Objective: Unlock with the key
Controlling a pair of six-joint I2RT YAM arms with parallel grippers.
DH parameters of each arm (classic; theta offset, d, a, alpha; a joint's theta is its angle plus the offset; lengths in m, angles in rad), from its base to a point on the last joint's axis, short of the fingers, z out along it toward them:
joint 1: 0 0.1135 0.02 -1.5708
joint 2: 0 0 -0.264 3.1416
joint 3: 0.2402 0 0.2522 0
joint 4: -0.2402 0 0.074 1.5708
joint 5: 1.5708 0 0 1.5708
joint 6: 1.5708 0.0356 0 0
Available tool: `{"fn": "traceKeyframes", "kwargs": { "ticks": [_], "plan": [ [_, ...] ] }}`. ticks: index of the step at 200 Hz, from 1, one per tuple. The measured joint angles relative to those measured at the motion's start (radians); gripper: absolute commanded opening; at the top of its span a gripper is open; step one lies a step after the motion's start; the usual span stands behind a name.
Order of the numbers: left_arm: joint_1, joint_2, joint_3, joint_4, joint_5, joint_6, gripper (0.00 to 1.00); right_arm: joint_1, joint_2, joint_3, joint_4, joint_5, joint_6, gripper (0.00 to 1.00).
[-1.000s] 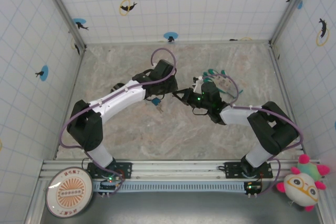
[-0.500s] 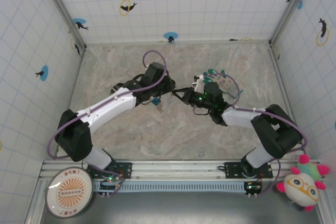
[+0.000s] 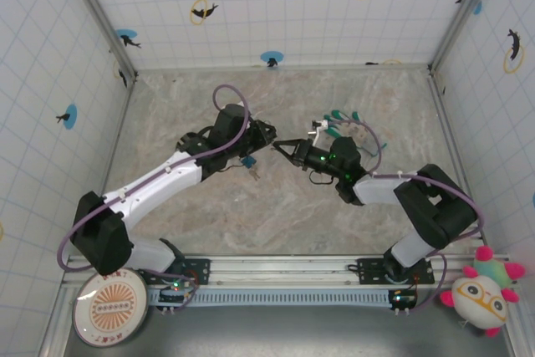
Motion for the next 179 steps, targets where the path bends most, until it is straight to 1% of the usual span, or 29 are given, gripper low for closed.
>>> {"fn": "traceKeyframes", "kwargs": {
  "ticks": [17,38,52,73,94,141,160,179],
  "plan": [
    [0.001,0.0,0.001,-0.003,0.0,-0.006,0.0,0.0,0.0,0.0,-0.003,0.0,-0.003,0.0],
    [0.003,0.011,0.012,-0.036,0.001,-0.017,0.0,0.0,-0.014,0.0,-0.055,-0.002,-0.04,0.11],
    [0.003,0.023,0.024,-0.07,0.004,-0.017,0.0,-0.003,-0.047,0.0,-0.133,0.019,-0.08,0.15],
    [0.004,0.036,0.025,-0.135,0.005,-0.018,0.0,-0.035,-0.124,0.0,-0.264,0.08,-0.157,0.2],
    [0.005,0.052,0.025,-0.164,0.006,-0.021,0.0,-0.043,-0.204,-0.001,-0.388,0.124,-0.24,0.25],
    [0.005,0.09,0.025,-0.171,0.024,-0.034,0.0,-0.009,-0.359,-0.039,-0.601,0.214,-0.41,0.36],
    [0.005,0.097,0.023,-0.16,0.039,-0.049,0.0,0.021,-0.41,-0.062,-0.655,0.274,-0.463,0.42],
    [0.005,0.101,0.019,-0.135,0.059,-0.068,0.0,0.051,-0.434,-0.081,-0.664,0.328,-0.499,0.45]
  ]
}}
